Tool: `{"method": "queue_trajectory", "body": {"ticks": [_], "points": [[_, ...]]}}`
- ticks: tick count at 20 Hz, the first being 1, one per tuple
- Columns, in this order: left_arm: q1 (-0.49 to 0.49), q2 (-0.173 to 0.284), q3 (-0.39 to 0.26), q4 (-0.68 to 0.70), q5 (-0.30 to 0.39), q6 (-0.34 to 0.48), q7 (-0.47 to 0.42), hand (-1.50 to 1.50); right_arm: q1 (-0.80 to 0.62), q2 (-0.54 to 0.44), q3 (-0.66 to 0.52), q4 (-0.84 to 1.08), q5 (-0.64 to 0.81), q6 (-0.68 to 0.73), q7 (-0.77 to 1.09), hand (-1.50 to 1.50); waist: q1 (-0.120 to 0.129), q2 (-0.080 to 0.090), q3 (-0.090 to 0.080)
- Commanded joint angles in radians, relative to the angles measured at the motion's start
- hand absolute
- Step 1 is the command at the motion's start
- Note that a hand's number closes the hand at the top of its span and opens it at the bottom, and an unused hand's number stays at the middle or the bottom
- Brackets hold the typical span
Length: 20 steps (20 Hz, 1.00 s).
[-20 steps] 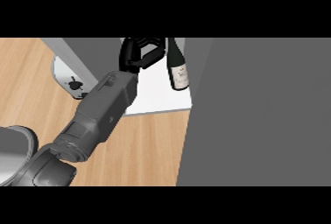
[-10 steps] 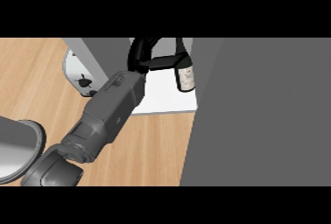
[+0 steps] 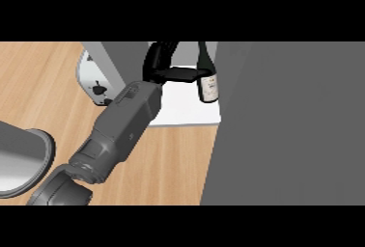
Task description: Pick up the wine, place it into the cabinet and close the cabinet
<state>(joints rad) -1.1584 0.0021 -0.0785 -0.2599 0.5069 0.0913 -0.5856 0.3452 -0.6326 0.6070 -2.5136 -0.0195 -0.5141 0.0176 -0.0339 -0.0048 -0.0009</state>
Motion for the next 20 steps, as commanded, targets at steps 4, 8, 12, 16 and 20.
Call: {"method": "queue_trajectory", "body": {"ticks": [4, 8, 12, 16, 20], "points": [[0.118, -0.002, -0.083, -0.165, 0.07, -0.057, 0.046, -1.5, 0.096, -0.038, -0.009, -0.199, -0.04, -0.004, 0.068, -1.5, 0.012, -0.013, 0.001], [0.231, -0.002, -0.175, -0.287, 0.132, -0.054, 0.067, -1.5, 0.053, -0.024, -0.013, -0.185, -0.037, -0.004, 0.075, -1.5, 0.019, -0.012, 0.0], [0.342, -0.002, -0.213, -0.412, 0.146, -0.026, 0.079, -1.5, 0.088, -0.038, 0.01, -0.229, -0.022, -0.022, 0.105, -1.5, 0.037, -0.017, -0.001], [0.509, -0.002, -0.289, -0.569, 0.126, -0.021, 0.092, -1.5, 0.093, -0.037, -0.038, -0.203, -0.047, -0.019, 0.059, -1.5, 0.051, -0.015, 0.001], [0.632, -0.002, -0.358, -0.742, 0.103, 0.04, 0.125, -1.5, 0.082, -0.029, -0.018, -0.191, -0.032, -0.031, 0.071, -1.5, 0.055, -0.014, 0.0]]}}
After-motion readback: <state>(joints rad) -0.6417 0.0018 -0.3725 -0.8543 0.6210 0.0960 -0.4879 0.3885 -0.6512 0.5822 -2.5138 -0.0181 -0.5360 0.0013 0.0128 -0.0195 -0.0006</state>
